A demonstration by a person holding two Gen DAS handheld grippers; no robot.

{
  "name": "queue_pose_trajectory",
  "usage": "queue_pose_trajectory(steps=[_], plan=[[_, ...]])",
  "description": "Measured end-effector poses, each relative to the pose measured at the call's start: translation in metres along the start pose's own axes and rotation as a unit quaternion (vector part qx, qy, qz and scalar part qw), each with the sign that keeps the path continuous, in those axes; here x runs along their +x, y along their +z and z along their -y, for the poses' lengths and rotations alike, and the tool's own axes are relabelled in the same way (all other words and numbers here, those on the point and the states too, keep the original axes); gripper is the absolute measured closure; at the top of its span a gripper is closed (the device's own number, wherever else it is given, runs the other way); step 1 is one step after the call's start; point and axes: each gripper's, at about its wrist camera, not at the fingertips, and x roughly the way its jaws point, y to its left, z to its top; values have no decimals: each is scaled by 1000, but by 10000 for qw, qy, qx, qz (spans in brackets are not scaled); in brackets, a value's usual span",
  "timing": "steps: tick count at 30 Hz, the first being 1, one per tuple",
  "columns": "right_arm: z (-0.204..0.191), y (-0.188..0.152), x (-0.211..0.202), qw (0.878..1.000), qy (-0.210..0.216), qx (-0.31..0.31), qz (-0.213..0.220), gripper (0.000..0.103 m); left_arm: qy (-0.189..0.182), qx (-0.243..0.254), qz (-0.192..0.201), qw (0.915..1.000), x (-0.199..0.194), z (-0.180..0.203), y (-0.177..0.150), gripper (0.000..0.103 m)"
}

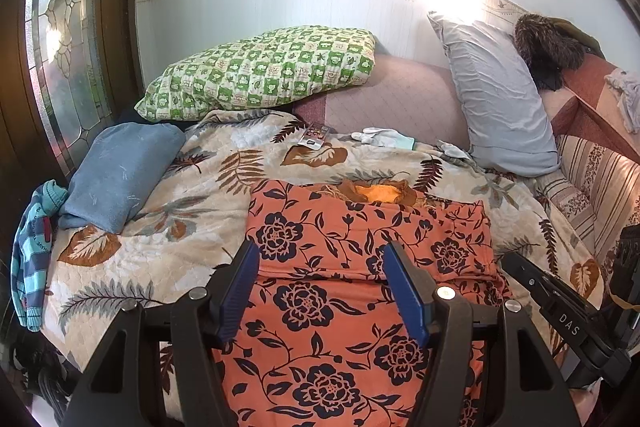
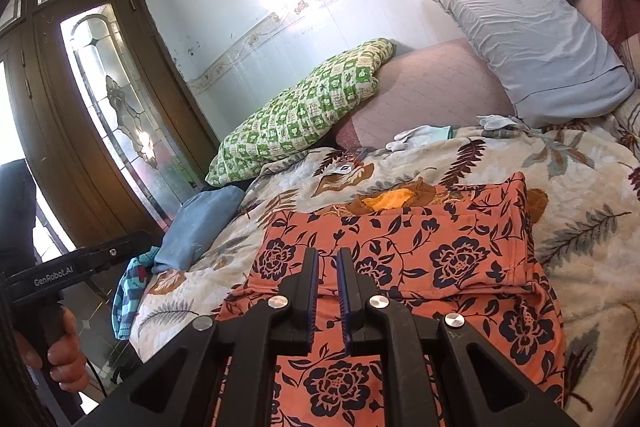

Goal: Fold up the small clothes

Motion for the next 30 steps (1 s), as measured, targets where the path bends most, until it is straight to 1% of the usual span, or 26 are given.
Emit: queue_pose_trajectory(steps=[3,9,13,17,23,30], plan=[[-1,0,1,10000,-23,-56,11,92,15,-35,30,10000,0,0,0,38],[-2,1,-2,9999,-39,-123,61,92,-45,-17,-93,9999,8,6,-6,38],[1,1,-1,10000,-28,-73,56,92,-55,62,-83,9999,9,10,-6,38],[6,2,2,10000,-69,30,30,92,-26,29,-18,10000,6,6,-3,38],[9,5,-1,9998,-157,50,144,92,57,-12,-15,10000,6,-3,-2,38],[7,4,2,9998,-162,4,84,92,26,41,-31,10000,9,1,-4,38]])
